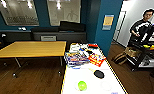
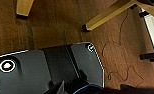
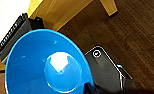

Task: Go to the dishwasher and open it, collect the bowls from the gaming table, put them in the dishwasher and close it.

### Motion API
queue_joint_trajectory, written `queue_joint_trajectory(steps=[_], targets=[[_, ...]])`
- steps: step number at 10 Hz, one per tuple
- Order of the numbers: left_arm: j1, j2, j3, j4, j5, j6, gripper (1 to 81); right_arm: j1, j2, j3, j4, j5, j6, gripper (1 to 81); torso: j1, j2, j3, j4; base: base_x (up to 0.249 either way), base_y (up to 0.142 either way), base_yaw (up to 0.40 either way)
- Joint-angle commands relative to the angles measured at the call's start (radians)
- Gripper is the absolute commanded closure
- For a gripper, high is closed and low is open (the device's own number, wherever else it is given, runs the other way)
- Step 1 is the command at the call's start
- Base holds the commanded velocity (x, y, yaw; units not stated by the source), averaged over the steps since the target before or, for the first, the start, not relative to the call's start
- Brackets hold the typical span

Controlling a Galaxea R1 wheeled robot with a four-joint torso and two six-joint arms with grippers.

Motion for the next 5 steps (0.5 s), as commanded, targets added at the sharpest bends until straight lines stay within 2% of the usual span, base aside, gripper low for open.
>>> queue_joint_trajectory(steps=[1, 2, 5], targets=[[-0.130, -0.151, 0.164, -0.007, 0.034, -0.009, 1.0, 0.035, -0.005, -0.040, -0.031, -0.032, -0.002, 81.1, 0.000, 0.000, 0.000, 0.000, 0.000, 0.000, 0.000], [-0.150, -0.189, 0.207, -0.006, 0.035, -0.029, 1.0, 0.027, 0.010, -0.053, -0.034, -0.032, -0.003, 81.1, 0.000, 0.000, 0.000, 0.000, 0.000, 0.000, 0.000], [-0.188, -0.261, 0.290, -0.007, 0.037, -0.035, 1.0, -0.005, 0.047, -0.084, -0.086, -0.032, -0.002, 81.1, 0.000, 0.000, 0.000, 0.000, 0.000, 0.000, 0.000]])
